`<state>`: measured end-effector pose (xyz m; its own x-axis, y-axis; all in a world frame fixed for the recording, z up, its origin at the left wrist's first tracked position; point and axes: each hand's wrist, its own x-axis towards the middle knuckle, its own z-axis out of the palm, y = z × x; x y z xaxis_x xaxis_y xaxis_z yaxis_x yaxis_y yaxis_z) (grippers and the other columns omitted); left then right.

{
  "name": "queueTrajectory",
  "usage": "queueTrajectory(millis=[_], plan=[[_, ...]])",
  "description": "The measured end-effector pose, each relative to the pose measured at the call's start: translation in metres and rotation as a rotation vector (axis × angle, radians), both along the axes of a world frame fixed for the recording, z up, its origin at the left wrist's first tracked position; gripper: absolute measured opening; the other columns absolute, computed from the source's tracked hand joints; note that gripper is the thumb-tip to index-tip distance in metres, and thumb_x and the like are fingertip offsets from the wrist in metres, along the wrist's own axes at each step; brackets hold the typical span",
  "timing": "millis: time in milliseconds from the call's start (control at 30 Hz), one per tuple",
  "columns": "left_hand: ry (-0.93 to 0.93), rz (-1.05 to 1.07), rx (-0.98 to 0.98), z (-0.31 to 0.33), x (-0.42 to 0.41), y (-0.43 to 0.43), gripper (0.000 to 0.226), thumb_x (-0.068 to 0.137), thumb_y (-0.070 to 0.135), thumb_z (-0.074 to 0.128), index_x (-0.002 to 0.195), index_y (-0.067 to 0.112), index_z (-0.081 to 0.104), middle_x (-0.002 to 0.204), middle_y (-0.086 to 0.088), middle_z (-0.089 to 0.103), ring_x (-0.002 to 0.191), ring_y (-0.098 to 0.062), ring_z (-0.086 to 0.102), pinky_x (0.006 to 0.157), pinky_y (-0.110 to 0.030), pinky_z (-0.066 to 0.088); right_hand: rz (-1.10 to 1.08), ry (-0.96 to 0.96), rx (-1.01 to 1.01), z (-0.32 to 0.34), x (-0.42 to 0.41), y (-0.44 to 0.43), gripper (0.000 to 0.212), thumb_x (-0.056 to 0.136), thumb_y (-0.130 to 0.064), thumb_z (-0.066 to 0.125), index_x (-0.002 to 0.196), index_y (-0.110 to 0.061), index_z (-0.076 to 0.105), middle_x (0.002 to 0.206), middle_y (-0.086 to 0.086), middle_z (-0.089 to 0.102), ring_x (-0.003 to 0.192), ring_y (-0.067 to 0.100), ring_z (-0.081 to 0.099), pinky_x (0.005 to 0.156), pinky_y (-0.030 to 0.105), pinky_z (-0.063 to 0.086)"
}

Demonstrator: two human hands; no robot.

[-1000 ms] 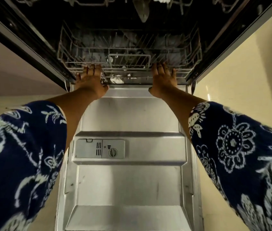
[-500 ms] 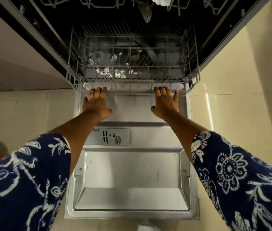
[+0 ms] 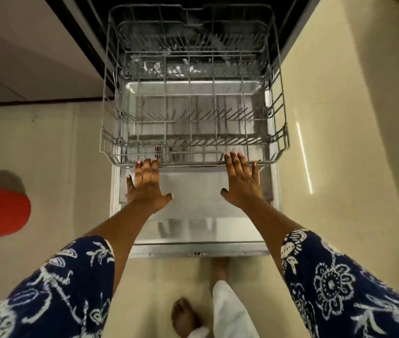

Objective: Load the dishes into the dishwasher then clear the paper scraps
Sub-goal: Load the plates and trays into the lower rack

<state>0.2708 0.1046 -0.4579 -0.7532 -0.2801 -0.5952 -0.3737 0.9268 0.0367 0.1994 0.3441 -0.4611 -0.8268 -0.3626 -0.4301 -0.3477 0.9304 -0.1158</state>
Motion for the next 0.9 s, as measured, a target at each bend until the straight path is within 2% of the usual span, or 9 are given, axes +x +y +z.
queueTrajectory(millis=[200, 367, 467, 567, 667, 733, 800, 900], plan=[[0.029, 0.016, 0.013, -0.002, 0.063, 0.017, 0.111, 0.082, 0.064, 0.054, 0.148, 0.018, -0.022, 0.159, -0.005, -0.02, 0.145, -0.027, -0.021, 0.117, -0.053, 0.001, 0.001, -0.055, 0.016, -0.001, 0.061, 0.017, 0.1, 0.086, -0.041, 0.057, 0.148, -0.017, -0.018, 0.157, 0.002, -0.018, 0.144, 0.02, -0.018, 0.115, 0.05, -0.007], [-0.023, 0.034, 0.034, -0.001, 0.099, 0.029, 0.111, 0.082, 0.067, 0.051, 0.148, 0.017, -0.022, 0.158, -0.006, -0.021, 0.145, -0.029, -0.021, 0.118, -0.053, 0.001, 0.022, -0.113, 0.046, 0.0, 0.098, 0.029, 0.104, 0.086, -0.042, 0.056, 0.138, -0.018, -0.031, 0.155, 0.002, -0.025, 0.141, 0.02, -0.024, 0.107, 0.047, -0.016], [-0.049, 0.03, 0.044, 0.0, 0.104, 0.03, 0.113, 0.081, 0.069, 0.051, 0.148, 0.017, -0.024, 0.158, -0.007, -0.023, 0.145, -0.03, -0.021, 0.117, -0.052, 0.0, 0.039, -0.127, 0.044, -0.002, 0.102, 0.032, 0.106, 0.086, -0.042, 0.058, 0.138, -0.018, -0.031, 0.155, 0.002, -0.026, 0.138, 0.018, -0.028, 0.107, 0.047, -0.017], [-0.061, 0.038, 0.087, 0.005, 0.102, 0.027, 0.114, 0.08, 0.067, 0.056, 0.149, 0.018, -0.021, 0.158, -0.005, -0.023, 0.145, -0.028, -0.022, 0.116, -0.051, 0.0, 0.047, -0.15, 0.039, 0.0, 0.101, 0.033, 0.105, 0.086, -0.041, 0.058, 0.14, -0.018, -0.029, 0.155, 0.002, -0.025, 0.141, 0.02, -0.024, 0.108, 0.047, -0.015], [-0.1, 0.047, 0.13, 0.023, 0.093, 0.019, 0.104, 0.083, 0.059, 0.059, 0.153, 0.02, -0.008, 0.161, -0.002, -0.012, 0.147, -0.024, -0.013, 0.117, -0.049, 0.001, 0.05, -0.217, 0.064, 0.016, 0.094, 0.029, 0.101, 0.087, -0.039, 0.057, 0.145, -0.017, -0.022, 0.156, 0.003, -0.021, 0.144, 0.021, -0.018, 0.111, 0.049, -0.011], [-0.131, 0.091, 0.177, 0.049, 0.075, 0.015, 0.086, 0.088, 0.053, 0.056, 0.153, 0.021, 0.01, 0.162, -0.001, 0.001, 0.148, -0.021, 0.0, 0.119, -0.047, 0.003, 0.037, -0.276, 0.08, 0.04, 0.084, 0.022, 0.091, 0.09, -0.038, 0.053, 0.149, -0.015, -0.014, 0.158, 0.003, -0.016, 0.145, 0.02, -0.013, 0.113, 0.051, -0.007], [-0.063, 0.089, 0.2, 0.092, 0.055, 0.016, 0.068, 0.092, 0.048, 0.053, 0.149, 0.021, 0.028, 0.16, -0.002, 0.015, 0.146, -0.021, 0.016, 0.119, -0.044, 0.01, 0.013, -0.273, 0.055, 0.078, 0.073, 0.011, 0.083, 0.093, -0.035, 0.049, 0.15, -0.013, -0.006, 0.159, 0.003, -0.008, 0.146, 0.02, -0.007, 0.114, 0.051, -0.003], [0.119, 0.106, 0.237, 0.176, 0.032, 0.018, 0.056, 0.093, 0.045, 0.052, 0.144, 0.024, 0.04, 0.154, -0.003, 0.032, 0.141, -0.022, 0.03, 0.116, -0.039, 0.016, -0.006, -0.228, -0.043, 0.151, 0.059, -0.011, 0.075, 0.094, -0.033, 0.048, 0.151, -0.014, 0.003, 0.159, 0.004, 0.003, 0.146, 0.02, 0.001, 0.116, 0.05, 0.0]])
